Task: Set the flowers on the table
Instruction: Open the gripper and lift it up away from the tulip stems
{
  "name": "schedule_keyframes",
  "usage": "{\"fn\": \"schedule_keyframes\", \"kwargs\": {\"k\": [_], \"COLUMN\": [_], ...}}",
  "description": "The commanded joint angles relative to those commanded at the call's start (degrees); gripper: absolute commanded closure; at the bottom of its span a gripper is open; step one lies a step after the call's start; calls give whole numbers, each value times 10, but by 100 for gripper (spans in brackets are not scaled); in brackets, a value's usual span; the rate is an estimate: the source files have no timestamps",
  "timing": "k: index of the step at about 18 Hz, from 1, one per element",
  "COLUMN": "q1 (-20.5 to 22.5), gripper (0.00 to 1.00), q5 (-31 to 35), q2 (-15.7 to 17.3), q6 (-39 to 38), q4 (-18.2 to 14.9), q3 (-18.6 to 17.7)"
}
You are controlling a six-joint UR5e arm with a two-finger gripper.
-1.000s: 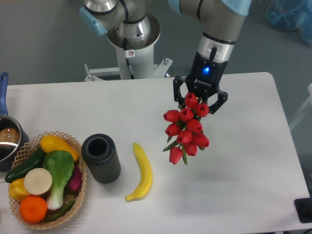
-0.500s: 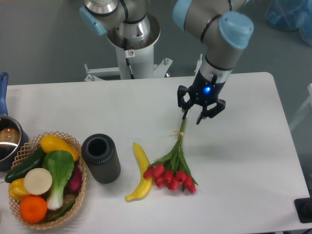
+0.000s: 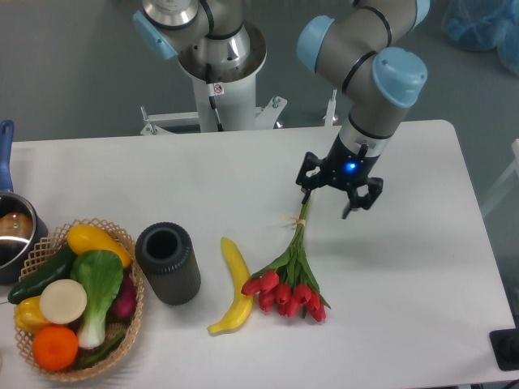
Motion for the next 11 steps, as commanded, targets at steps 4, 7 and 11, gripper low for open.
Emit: {"fn": "schedule_keyframes", "kwargs": {"k": [4, 7, 11], "q1": [2, 3, 7], "gripper": [0, 0, 0], "q5": [39, 40, 40], "q2": [-3, -6, -11], "q6": [33, 61, 68], "q4": [0, 2, 1], "q3": [11, 11, 16]}}
